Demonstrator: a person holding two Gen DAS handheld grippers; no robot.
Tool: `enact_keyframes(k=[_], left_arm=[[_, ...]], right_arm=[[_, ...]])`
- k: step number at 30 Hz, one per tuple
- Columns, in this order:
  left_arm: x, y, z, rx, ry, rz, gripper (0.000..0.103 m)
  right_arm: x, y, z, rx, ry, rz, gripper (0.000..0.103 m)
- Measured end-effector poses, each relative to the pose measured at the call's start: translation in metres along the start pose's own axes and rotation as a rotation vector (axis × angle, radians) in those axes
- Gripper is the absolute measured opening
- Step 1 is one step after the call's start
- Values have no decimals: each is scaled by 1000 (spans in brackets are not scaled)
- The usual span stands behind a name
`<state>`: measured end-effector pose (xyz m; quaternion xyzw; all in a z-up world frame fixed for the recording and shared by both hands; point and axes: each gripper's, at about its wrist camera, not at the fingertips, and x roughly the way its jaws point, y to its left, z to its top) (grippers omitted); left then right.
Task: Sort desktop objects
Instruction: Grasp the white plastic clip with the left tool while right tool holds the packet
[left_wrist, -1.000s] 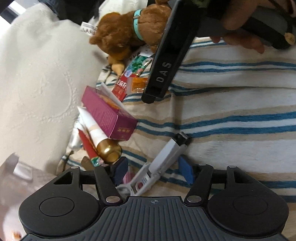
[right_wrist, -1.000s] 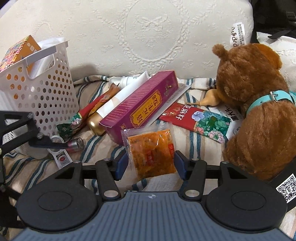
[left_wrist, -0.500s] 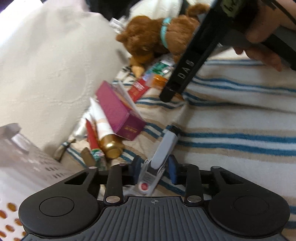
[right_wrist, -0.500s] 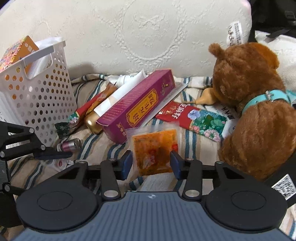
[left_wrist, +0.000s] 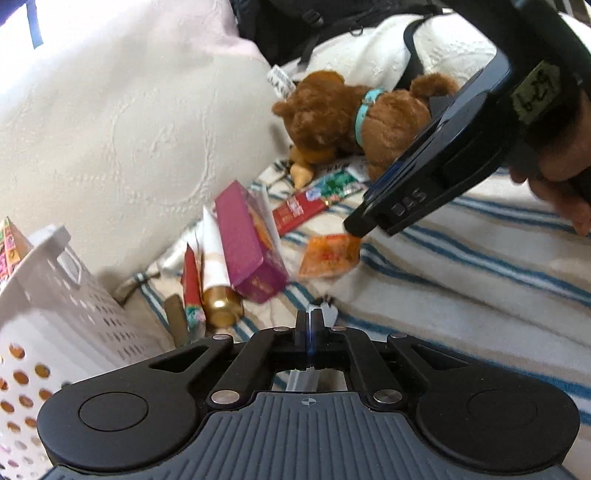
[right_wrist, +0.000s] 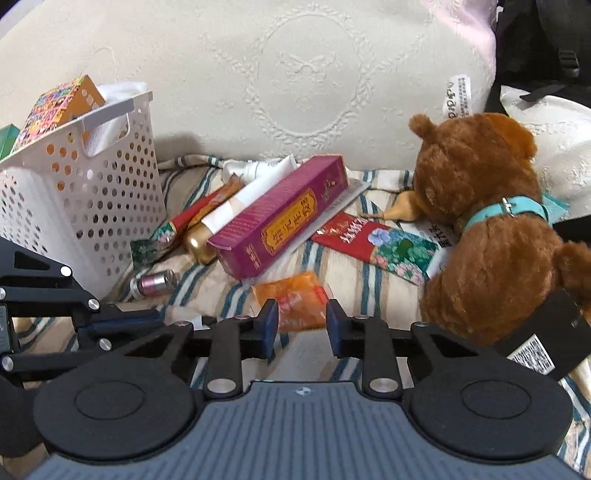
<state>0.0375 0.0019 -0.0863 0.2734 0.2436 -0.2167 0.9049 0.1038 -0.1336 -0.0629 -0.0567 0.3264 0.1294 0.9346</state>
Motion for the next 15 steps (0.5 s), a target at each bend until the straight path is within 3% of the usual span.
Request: enact_keyframes(k=[1,2,4,5,6,9,12,15], left_arm=[[1,-1,-2,17,18,6,4],[3,0,-4,27,28,21,7],[7,3,-9,46,36,15,39],[8,5,-8,49,39,0,46],[7,6,-9,51,35,-14,57],[9,4,-11,79,31,-60,65],[20,0,-15,91,55,-64,62],[27,8,-14,38,60,-79,67]], right_arm=[[-1,0,-2,0,7,1,32],[0,-1,-5,1,18,0,32],[1,-2,-7,8,23,-8,37],[2,-2,-8,9,20,-13,41],[3,-2,-7,9,23,-12,52],[10,1,-5,-31,36,-10,71],[20,6,-3,-95,53,-35,73],[31,9,-1,-142,72,-48,82]])
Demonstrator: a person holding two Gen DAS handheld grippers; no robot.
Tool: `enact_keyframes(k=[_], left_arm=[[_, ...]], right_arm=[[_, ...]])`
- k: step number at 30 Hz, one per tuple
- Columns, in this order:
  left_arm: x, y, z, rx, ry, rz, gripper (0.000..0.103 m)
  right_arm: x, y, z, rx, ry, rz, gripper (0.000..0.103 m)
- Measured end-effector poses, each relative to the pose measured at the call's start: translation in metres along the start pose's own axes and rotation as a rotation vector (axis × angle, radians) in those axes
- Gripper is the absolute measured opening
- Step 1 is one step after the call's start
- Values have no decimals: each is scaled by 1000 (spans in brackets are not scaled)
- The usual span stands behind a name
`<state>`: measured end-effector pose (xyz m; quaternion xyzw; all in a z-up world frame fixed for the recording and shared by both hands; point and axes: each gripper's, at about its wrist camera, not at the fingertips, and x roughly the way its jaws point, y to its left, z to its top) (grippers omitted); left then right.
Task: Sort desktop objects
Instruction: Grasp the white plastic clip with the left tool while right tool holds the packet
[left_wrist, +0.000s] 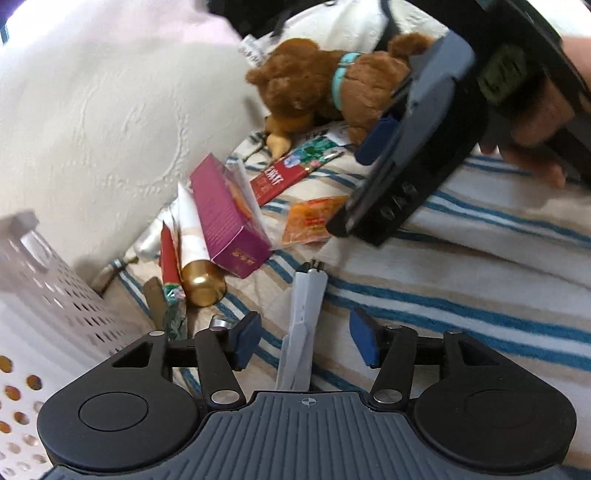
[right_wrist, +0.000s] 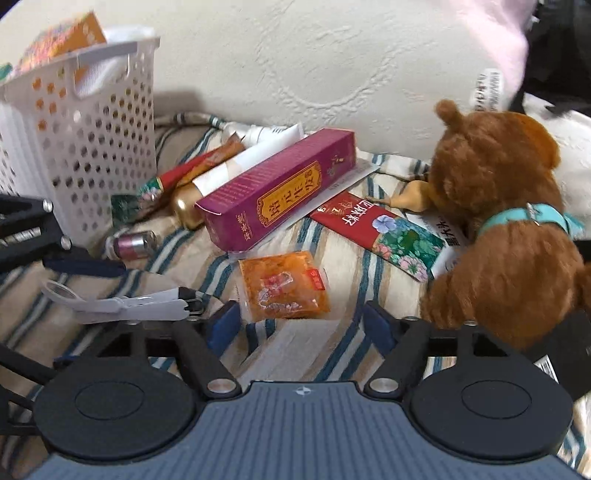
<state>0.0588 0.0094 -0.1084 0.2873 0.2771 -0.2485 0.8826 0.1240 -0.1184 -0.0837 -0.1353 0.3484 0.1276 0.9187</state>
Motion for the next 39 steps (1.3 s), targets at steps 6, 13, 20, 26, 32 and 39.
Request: enact_keyframes(k=[6,13,20,26,32,39], left_arm=[[7,10,-1,-43,12,0,82],[9,14,-6,-55,-14,-4,85],[5,13,-9,-63,-40,-59,64],[6,17,-5,-107,-7,-115,52],[-1,8,-10,-69,-18,-50,11],[-8,2,-11,-50,-43,-6,9]], right_arm=[[24,0,9,-49,38,3,94],[49,1,15,-74,81,7,100],[57,-12,14,5,95,58,97],[48,-17,15,24,64,53,56],[41,-23,10,37,43,48,49],[24,-27,9,55,-18,42,48]])
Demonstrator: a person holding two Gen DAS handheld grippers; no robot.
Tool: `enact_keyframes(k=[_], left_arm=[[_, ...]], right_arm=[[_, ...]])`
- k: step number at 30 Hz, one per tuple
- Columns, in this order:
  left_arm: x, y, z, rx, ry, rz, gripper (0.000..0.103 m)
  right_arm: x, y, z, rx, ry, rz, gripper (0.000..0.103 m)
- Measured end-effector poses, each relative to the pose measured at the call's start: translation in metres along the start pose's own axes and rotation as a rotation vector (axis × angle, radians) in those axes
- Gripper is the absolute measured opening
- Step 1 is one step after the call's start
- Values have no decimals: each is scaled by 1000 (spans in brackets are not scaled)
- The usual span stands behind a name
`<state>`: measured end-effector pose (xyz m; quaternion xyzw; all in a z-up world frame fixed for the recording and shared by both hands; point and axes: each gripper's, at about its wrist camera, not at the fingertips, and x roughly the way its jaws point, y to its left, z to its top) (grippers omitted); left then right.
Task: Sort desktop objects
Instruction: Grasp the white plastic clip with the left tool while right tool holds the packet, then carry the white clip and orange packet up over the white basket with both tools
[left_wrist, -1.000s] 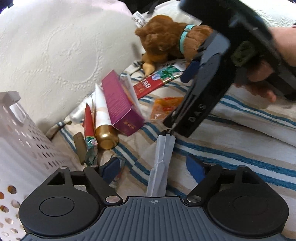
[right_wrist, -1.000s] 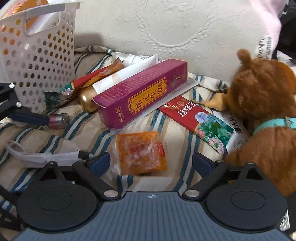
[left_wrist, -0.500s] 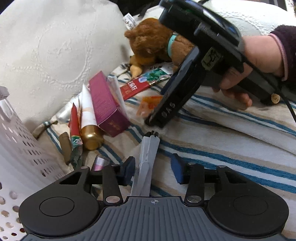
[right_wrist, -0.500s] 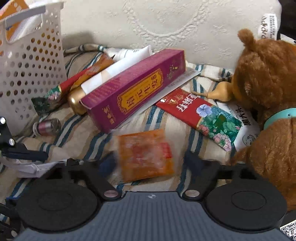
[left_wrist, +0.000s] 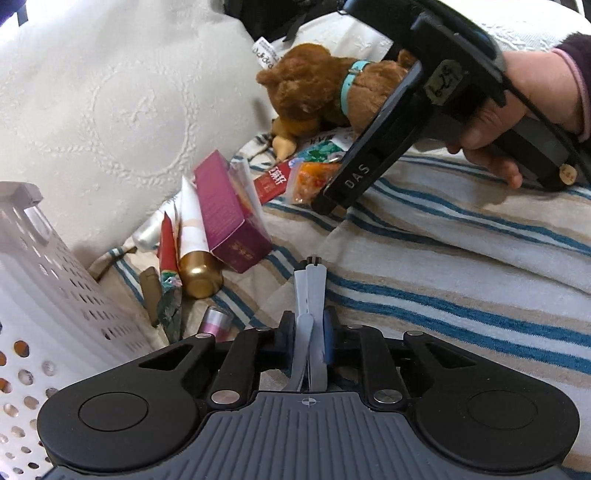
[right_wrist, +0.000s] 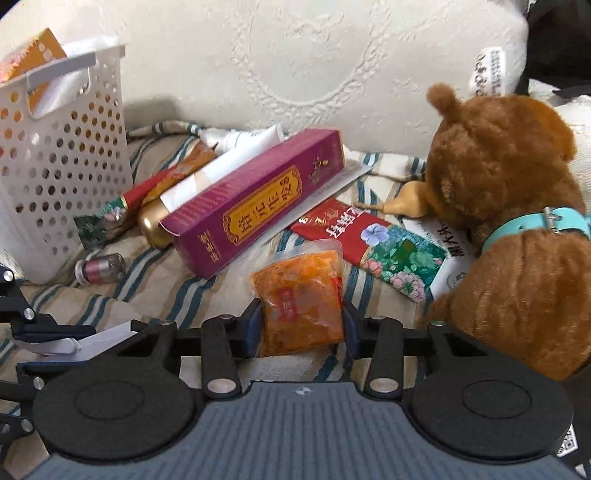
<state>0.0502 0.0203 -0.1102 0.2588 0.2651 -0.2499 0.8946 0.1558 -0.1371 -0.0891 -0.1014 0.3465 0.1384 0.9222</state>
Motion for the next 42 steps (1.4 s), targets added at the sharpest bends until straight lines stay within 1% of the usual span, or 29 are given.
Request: enact_keyframes(k=[3,12,17,21,23,26,30,37,39,42], left_arm=[[-6,0,3,-26,-21,5,9],[-29,-2,27,-49,-104,43,9],[-60,1,41,-66,-167,80,9],[-86,10,49,-113,-216,123,9],[-101,18,50,-148,-241,152,9],[-128,33,49,-189,-272,208,10],[-166,56,39,-216,-291,301,10],[-216,110,12,-270,-277,462,10],[-227,129,1,-293,-265,504,10],[-230,154,-8,-313,-245,548,11]], right_arm=[[-9,0,-1,3,-20,2,48],[-47,-4,2,12,-87,-22,48],[-77,-2,11,8,-142,-28,48],[-105,11,26,-13,-203,-20,48],[-118,21,35,-21,-239,-11,48],[-135,40,49,-24,-292,27,48],[-152,73,70,-46,-360,80,48],[-161,144,109,-82,-456,218,48],[-157,163,118,-94,-467,253,48],[-146,190,130,-102,-474,294,48]])
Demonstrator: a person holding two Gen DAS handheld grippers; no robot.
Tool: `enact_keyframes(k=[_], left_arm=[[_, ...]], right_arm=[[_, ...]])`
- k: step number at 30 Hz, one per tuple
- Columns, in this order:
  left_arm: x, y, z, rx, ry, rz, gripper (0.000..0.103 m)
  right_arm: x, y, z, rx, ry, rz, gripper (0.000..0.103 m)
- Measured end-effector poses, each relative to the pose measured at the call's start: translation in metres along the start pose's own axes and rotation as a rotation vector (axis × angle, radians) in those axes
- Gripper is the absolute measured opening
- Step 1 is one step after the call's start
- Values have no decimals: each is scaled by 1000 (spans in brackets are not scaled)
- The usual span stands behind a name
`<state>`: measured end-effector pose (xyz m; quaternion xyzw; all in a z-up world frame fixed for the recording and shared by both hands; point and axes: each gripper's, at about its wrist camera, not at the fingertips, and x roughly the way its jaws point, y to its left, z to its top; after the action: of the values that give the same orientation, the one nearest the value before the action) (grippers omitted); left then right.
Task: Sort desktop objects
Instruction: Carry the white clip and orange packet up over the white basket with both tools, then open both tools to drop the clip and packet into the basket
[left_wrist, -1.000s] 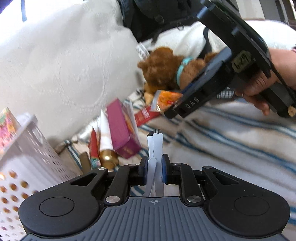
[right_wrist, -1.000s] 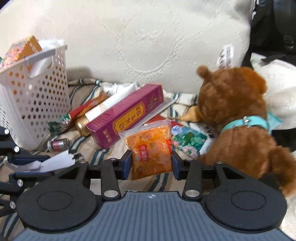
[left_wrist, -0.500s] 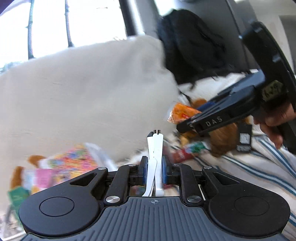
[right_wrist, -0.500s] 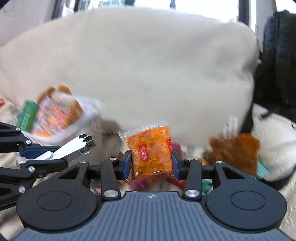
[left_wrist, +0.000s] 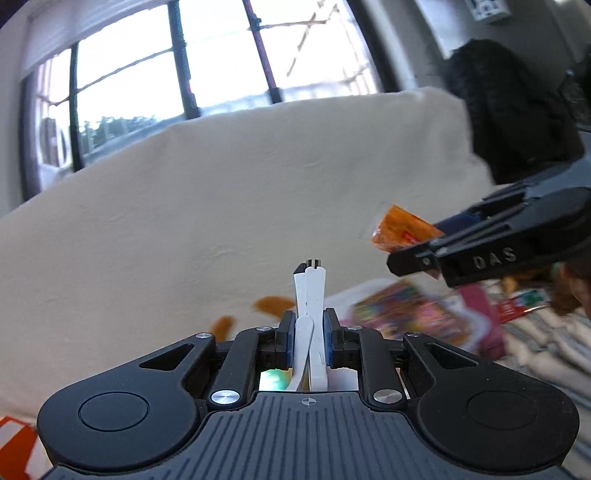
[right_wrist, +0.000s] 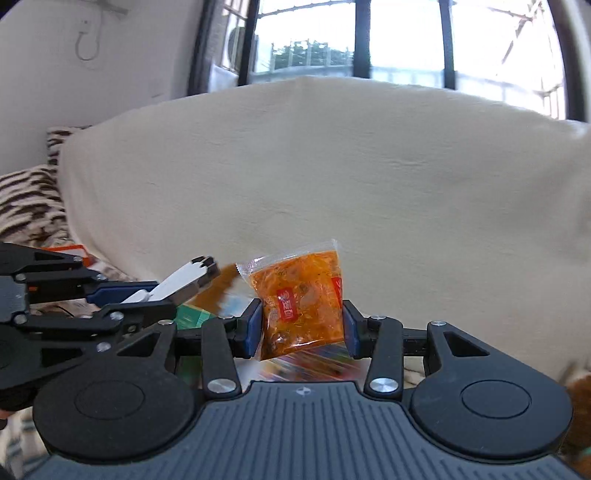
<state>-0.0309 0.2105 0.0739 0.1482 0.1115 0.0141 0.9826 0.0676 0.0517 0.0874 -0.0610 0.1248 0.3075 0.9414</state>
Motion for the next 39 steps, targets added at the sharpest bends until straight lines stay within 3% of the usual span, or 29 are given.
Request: enact_keyframes(k=[11,21,24,25,27,31,33,39], left_arm=[[48,61,-33,-73,68,73,12],[75,58,-57,-153,96,48,13],[79,55,-67,-170,117,53,24],[78,53,-70,-166,118,61,36],[73,57,-77,-159,119,89,48],[61,61,-74,-166,76,164,91],[51,64,-71,-172,39,182,95],[29,57,-58,-145,8,150,93]], right_arm=[[72,41,-16,-1,5,71,48],[97,55,-49,9,30,38,49],[98,57,-54,-7,37,27,52],[98,60,-56,-18,35,23,57],[96,63,-59,-36,32,15,65],[86,66,-59,-53,3,-22,74],[83,63,-57,-36,-15,-8,77],[56,60,-56,-3,-62,-24,77]])
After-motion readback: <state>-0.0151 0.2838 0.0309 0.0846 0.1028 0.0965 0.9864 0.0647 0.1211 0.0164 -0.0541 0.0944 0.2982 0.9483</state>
